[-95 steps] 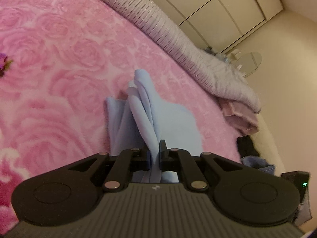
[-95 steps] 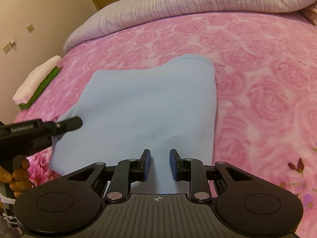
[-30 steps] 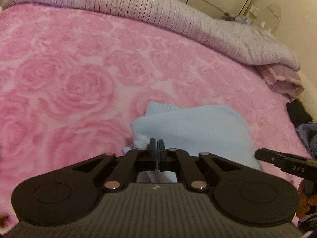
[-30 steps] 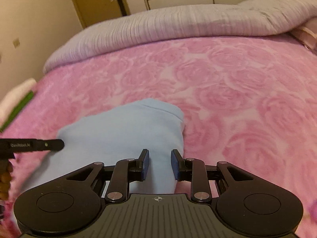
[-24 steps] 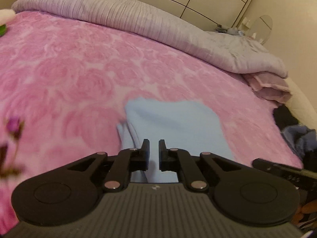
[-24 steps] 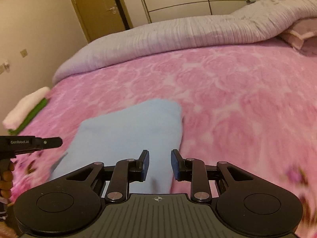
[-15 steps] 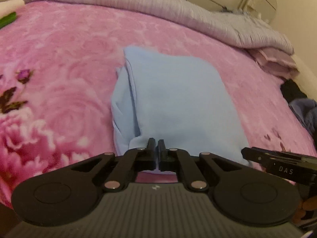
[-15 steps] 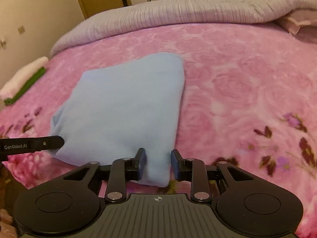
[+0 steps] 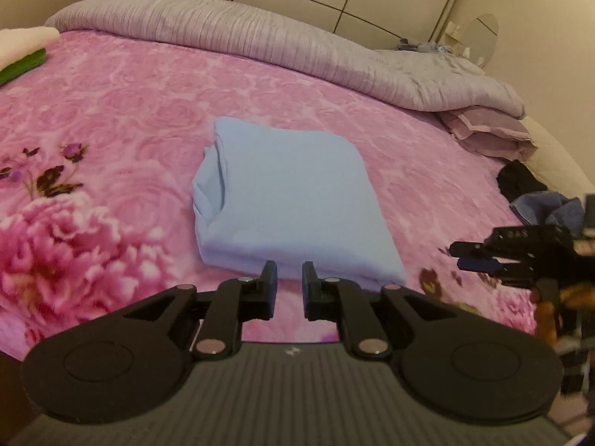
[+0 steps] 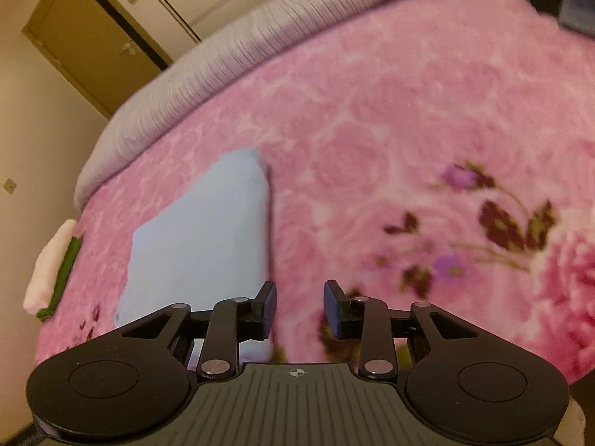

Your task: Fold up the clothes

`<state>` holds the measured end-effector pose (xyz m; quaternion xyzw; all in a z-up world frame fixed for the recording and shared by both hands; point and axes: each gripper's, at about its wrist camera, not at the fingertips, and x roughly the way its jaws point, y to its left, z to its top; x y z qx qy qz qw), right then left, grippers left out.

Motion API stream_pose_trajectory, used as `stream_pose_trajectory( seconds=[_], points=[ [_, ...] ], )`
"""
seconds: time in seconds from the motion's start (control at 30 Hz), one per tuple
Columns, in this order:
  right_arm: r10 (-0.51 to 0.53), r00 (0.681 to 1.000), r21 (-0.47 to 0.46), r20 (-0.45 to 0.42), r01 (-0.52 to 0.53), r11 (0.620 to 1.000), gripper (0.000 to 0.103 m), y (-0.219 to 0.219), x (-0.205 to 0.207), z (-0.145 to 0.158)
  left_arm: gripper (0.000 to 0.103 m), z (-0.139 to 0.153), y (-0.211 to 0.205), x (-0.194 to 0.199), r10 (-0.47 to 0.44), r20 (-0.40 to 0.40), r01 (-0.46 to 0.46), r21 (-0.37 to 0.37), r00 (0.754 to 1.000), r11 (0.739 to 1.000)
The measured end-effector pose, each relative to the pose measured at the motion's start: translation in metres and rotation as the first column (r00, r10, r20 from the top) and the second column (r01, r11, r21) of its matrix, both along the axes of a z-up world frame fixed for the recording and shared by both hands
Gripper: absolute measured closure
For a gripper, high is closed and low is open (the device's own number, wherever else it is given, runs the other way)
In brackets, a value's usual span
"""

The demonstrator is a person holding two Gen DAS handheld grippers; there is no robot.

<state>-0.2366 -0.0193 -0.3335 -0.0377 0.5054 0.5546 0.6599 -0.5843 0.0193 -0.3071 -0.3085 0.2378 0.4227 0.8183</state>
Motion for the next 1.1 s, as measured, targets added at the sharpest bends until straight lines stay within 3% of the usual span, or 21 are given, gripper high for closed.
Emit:
stream_pose_trajectory(
  seconds=[0.07, 0.13, 0.27, 0.43, 0.57, 0.77, 0.93, 1.1],
  points=[
    [0.015, 0.999, -0.038, 0.049, -0.013, 0.999, 0.07, 0.001, 0.01, 0.001, 0.093, 0.002, -0.007, -0.002, -0.002, 0.007, 0.002, 0.005, 1.0, 1.0],
    [0.027, 0.98, -0.058, 0.196, -0.016, 0.998, 0.07, 0.003, 0.008, 0.008, 0.091, 0.003, -0.013, -0.004, 0.008, 0.006, -0.008, 0.014, 1.0, 1.0],
    [0.09, 0.899, -0.015, 0.428, -0.093, 0.996, 0.07, -0.014, -0.033, 0.033, 0.087, 0.002, -0.019, -0.01, 0.046, -0.017, -0.046, 0.021, 0.999, 0.999],
    [0.143, 0.896, 0.023, 0.42, -0.168, 0.985, 0.069, -0.061, -0.105, 0.051, 0.085, -0.001, -0.019, -0.017, 0.082, -0.065, -0.08, 0.03, 0.995, 0.996],
    [0.163, 0.881, 0.028, 0.445, -0.195, 0.98, 0.069, -0.085, -0.139, 0.053, 0.084, -0.005, -0.016, -0.014, 0.087, -0.09, -0.083, 0.047, 0.992, 0.995],
    [0.164, 0.866, 0.032, 0.472, -0.203, 0.979, 0.068, -0.085, -0.137, 0.054, 0.084, -0.018, -0.009, -0.004, 0.09, -0.16, -0.083, 0.053, 0.983, 0.995],
    [0.161, 0.862, 0.016, 0.481, -0.192, 0.981, 0.068, -0.083, -0.135, 0.047, 0.077, -0.014, -0.021, 0.001, 0.092, -0.202, -0.076, 0.086, 0.975, 0.993],
    [0.16, 0.872, -0.006, 0.463, -0.178, 0.984, 0.063, -0.079, -0.132, 0.036, 0.076, -0.007, -0.033, 0.006, 0.094, -0.233, -0.069, 0.113, 0.968, 0.991]
  ],
)
